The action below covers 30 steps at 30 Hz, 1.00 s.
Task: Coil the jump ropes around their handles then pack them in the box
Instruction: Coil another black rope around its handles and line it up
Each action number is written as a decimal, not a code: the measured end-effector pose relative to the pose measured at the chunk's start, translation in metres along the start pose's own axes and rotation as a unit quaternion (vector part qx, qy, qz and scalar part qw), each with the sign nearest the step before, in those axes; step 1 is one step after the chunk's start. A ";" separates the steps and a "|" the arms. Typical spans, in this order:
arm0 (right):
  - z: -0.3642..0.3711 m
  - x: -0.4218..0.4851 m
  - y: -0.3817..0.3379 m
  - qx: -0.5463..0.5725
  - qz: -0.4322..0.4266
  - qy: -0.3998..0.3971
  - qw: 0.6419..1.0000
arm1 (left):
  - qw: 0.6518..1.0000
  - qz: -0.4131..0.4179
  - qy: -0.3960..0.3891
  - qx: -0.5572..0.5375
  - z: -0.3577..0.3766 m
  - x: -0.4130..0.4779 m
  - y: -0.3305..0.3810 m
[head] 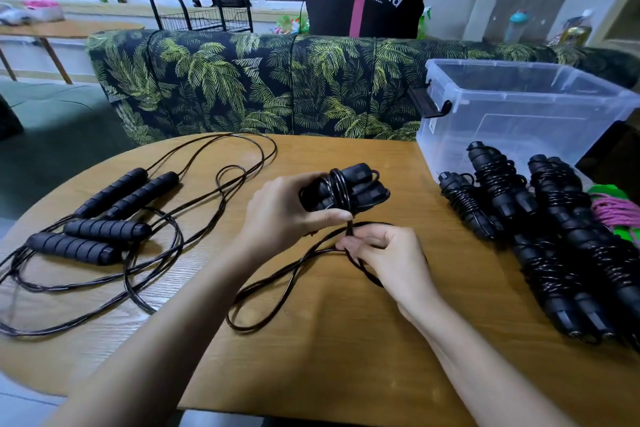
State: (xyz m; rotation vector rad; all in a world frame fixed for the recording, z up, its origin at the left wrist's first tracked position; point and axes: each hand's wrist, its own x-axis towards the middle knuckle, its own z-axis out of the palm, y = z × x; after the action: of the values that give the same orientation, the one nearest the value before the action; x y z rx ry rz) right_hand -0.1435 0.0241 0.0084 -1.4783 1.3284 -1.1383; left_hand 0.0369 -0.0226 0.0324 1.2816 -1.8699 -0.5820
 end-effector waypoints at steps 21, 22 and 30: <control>-0.039 0.050 -0.005 -0.410 -0.435 -0.095 0.796 | 0.948 -0.171 -0.247 -0.108 -0.017 0.003 0.013; -0.039 0.049 -0.007 -0.382 -0.425 -0.095 0.815 | 0.933 -0.208 -0.255 -0.148 -0.020 0.004 0.012; -0.039 0.054 -0.008 -0.106 -0.157 0.033 0.981 | 0.891 -0.212 -0.120 -0.383 0.011 -0.002 -0.004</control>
State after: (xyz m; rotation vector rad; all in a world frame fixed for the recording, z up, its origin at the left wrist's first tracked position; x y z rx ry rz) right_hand -0.1781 -0.0288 0.0311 -1.8695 1.3251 -1.2832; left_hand 0.0309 -0.0226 0.0227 1.0830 -1.2825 -1.5891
